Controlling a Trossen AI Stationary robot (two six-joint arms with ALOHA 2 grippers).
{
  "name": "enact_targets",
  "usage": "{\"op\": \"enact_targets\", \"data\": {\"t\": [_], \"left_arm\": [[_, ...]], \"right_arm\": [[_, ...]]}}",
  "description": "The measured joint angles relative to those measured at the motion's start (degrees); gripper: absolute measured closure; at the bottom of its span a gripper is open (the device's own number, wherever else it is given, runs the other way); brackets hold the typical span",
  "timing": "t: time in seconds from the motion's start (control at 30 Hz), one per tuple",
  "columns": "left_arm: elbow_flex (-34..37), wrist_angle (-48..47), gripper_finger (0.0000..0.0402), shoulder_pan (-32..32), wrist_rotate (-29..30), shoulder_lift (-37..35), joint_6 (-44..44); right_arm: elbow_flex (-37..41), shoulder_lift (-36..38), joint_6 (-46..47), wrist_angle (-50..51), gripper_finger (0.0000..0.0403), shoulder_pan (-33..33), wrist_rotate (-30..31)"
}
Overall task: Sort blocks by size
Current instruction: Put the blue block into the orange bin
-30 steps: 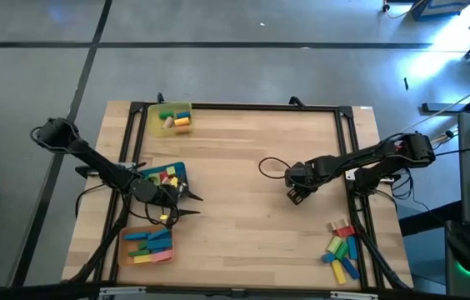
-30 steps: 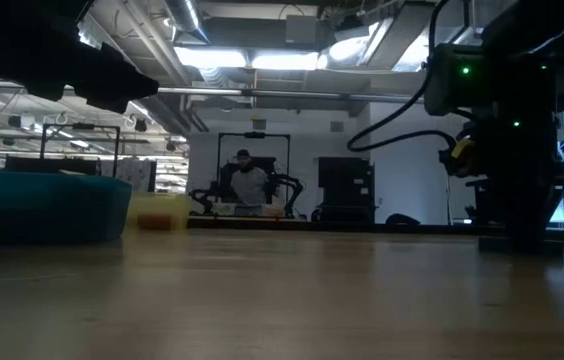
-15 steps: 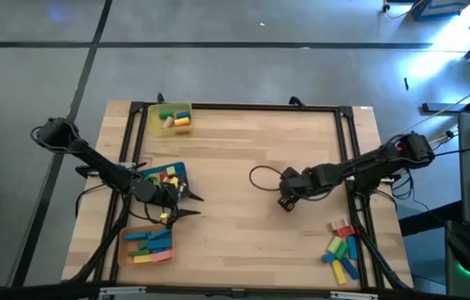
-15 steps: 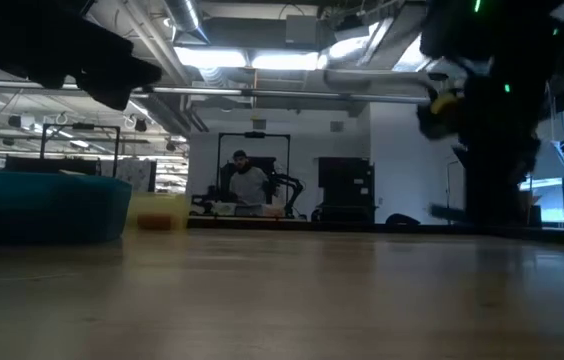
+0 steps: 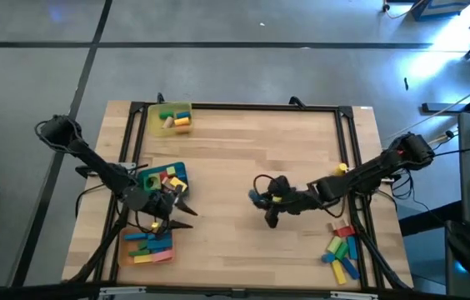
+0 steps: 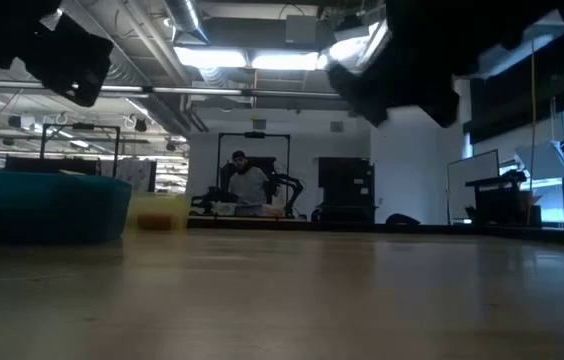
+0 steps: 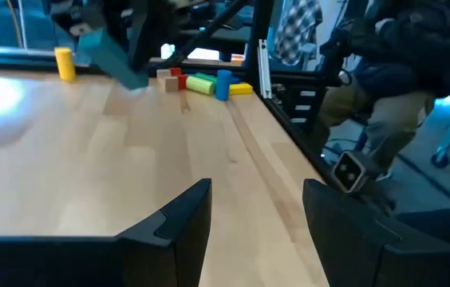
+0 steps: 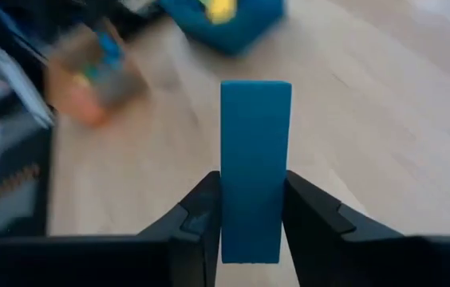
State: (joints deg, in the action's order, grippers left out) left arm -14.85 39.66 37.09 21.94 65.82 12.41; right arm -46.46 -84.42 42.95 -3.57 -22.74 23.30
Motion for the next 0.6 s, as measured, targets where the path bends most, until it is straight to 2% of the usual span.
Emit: {"op": "enact_targets", "data": {"t": [0.17, 0.4, 0.6], "left_arm": [[-0.04, 0.12, 0.0219, 2.69, 0.44, 0.0, 2.91], [-0.09, 0.5, 0.0219, 4.08, 5.15, 0.0, 4.93], [-0.09, 0.44, 0.0219, 4.05, 5.68, 0.0, 5.22]], "right_arm": [[-1.64, -5.39, -5.36, -10.82, 0.0294, -1.03, 0.68], [-13.74, -18.34, -12.8, -12.51, 0.0293, -0.99, 0.69], [-24.74, -27.61, -17.76, -12.98, 0.0293, -0.88, 1.18]]}}
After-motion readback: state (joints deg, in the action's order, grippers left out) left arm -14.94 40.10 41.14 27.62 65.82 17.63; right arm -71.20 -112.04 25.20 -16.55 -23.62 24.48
